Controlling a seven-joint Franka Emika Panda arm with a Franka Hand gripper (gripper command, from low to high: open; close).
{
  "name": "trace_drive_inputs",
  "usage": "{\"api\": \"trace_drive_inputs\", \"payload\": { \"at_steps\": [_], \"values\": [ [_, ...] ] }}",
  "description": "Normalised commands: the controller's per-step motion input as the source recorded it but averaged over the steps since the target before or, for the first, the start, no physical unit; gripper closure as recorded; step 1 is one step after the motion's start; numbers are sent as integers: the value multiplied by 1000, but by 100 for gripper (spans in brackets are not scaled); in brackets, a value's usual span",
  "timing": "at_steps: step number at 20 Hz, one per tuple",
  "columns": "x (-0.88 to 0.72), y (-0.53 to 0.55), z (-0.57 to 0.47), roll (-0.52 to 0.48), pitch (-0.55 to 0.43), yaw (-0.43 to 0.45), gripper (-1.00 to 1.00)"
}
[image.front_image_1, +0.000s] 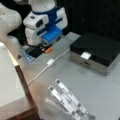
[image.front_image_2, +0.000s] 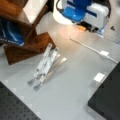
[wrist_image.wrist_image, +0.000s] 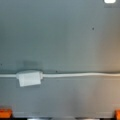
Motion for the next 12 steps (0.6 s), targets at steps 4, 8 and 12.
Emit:
{"api": "trace_drive_inputs", "payload": {
  "at_steps": [4,8,12],
  "values": [
    [40,80,-15,22,30,105,-100],
    [189,334,-25,7,82,33,-100],
    [332,485,6,18,128,-31,-100]
  ]
}}
